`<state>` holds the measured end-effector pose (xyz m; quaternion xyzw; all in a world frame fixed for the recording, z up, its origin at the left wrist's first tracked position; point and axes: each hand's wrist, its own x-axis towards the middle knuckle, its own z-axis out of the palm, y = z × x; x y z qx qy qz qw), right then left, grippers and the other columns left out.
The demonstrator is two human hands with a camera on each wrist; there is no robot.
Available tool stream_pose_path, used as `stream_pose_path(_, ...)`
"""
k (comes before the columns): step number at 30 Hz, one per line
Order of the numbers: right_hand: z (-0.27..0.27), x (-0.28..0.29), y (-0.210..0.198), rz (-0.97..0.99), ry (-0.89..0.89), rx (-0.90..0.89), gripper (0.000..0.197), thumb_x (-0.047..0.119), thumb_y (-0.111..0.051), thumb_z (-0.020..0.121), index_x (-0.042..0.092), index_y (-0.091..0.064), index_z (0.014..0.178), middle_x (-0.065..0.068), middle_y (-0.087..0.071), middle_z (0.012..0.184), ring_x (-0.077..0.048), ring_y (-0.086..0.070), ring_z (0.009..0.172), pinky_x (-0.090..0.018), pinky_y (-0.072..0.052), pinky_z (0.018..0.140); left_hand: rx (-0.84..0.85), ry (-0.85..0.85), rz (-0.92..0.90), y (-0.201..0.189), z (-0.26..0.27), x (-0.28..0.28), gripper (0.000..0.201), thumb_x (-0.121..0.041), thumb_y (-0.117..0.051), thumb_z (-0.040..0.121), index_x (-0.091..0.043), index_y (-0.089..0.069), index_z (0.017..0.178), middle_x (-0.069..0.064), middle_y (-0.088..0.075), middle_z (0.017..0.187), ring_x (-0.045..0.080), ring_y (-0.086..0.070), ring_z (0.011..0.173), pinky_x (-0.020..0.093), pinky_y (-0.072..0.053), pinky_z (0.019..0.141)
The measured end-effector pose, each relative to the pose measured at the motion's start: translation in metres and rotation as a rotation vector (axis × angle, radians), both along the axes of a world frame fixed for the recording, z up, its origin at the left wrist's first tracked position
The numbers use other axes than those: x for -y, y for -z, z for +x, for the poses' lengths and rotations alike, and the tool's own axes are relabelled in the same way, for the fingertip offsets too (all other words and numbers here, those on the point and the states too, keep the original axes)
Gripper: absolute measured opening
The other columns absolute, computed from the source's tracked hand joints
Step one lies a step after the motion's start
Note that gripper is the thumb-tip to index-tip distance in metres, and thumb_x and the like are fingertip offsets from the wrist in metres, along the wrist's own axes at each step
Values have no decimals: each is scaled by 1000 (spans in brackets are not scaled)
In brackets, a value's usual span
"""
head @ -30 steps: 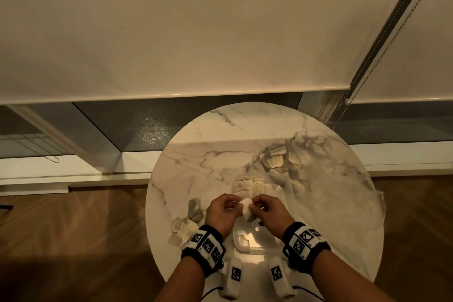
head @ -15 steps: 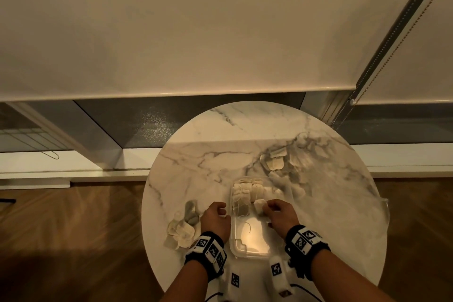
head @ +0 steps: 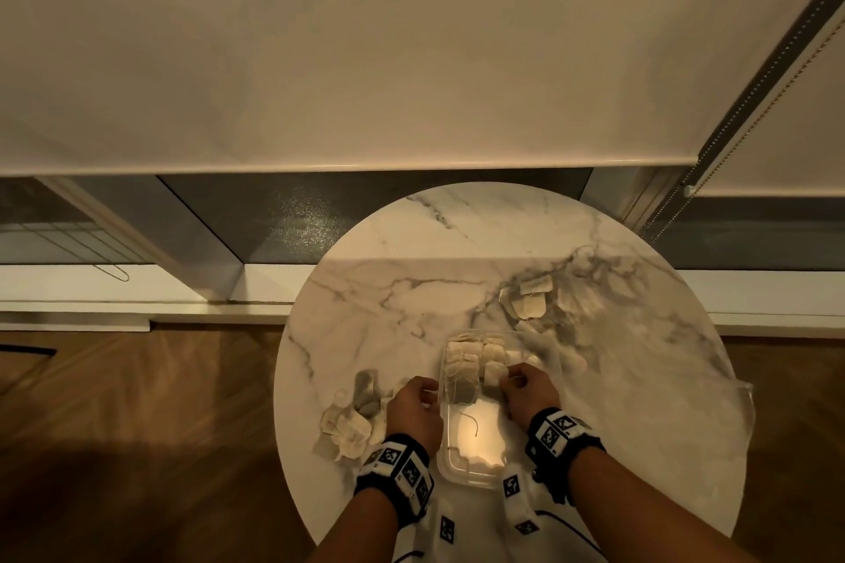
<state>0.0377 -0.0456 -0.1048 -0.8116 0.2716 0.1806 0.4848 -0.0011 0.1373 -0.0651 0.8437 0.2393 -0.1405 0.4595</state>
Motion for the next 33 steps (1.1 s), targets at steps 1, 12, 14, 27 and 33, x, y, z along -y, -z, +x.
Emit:
stream_pose_path(1, 1, 0, 1, -24, -10, -3, 7, 24, -63, 91, 23, -70, 88, -1, -70, 82, -20, -65, 77, -30, -52, 72, -2, 2, 4, 0, 0, 0, 22, -5, -61, 86, -23, -63, 99, -3, -66, 89, 11, -63, 81, 23, -54, 73)
stream_pose_path(12, 20, -8, -1, -80, 3, 17, 11, 15, -62, 87, 24, -67, 83, -3, -70, 87, -22, -64, 83, -25, -44, 72, -24, 27, 21, 1, 2, -1, 28, -1, -60, 82, -23, -64, 99, -5, -65, 87, 9, -63, 77, 19, -55, 69)
stream_pose_path(14, 21, -8, -1, -84, 7, 21, 15, 14, -63, 86, 27, -64, 79, -3, -69, 85, -22, -64, 81, -25, -45, 71, -27, 38, 26, 2, 3, -2, 28, 0, -61, 82, -22, -64, 100, -5, -65, 87, 8, -62, 77, 16, -52, 66)
stream_pose_path(27, 22, -6, -5, -47, 28, 24, 24, 10, -62, 87, 12, -61, 111, -11, -67, 103, -25, -61, 92, -28, -46, 81, -25, 31, 3, -1, 2, -2, 28, 0, -59, 82, -22, -64, 98, -3, -67, 87, 9, -64, 76, 20, -56, 68)
stream_pose_path(33, 23, -11, -5, -45, 32, 69, 15, 10, -62, 84, 11, -71, 97, -8, -72, 89, -25, -67, 84, -35, -56, 80, -15, 26, 7, 1, 2, -1, 27, 0, -60, 82, -22, -65, 97, -3, -67, 85, 11, -65, 75, 26, -58, 70)
